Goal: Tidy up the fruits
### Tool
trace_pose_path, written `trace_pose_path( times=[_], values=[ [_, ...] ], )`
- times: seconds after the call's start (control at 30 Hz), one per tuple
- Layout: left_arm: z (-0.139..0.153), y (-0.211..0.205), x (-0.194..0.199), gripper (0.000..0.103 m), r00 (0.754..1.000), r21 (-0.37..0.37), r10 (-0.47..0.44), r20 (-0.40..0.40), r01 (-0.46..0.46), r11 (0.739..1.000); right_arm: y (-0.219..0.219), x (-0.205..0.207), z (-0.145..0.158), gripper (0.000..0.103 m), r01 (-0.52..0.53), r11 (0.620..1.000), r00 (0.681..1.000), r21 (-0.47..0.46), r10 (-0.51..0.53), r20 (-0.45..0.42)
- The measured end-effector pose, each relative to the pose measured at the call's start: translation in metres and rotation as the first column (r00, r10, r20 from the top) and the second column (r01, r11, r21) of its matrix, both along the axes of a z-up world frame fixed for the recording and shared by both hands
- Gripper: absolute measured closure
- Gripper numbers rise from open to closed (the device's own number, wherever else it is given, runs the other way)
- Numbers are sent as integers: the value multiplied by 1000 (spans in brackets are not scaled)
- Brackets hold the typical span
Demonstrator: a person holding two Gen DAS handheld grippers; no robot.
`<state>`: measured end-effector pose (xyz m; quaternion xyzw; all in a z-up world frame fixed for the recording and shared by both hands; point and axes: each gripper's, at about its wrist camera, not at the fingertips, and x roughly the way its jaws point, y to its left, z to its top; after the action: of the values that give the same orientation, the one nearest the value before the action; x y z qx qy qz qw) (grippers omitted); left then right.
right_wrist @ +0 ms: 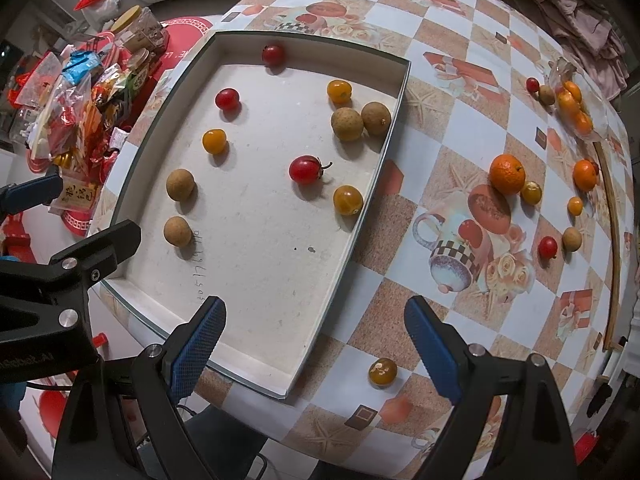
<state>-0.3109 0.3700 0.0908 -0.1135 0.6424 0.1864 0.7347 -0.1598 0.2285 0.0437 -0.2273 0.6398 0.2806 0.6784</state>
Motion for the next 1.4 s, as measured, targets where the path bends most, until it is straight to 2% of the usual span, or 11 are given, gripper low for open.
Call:
trace_pose_path(
  times=[1.2, 1.4],
  values=[
    [-7, 10, 9, 0, 1000, 0, 11, -5, -11, 1000, 6, 0, -1, 10, -23, 1000, 1000, 1, 23, -4],
    [-2, 5, 10, 0, 1000, 7, -1, 22, 1, 1000, 5, 0, -1, 10, -28, 1000, 1000, 3, 28, -5]
  ],
)
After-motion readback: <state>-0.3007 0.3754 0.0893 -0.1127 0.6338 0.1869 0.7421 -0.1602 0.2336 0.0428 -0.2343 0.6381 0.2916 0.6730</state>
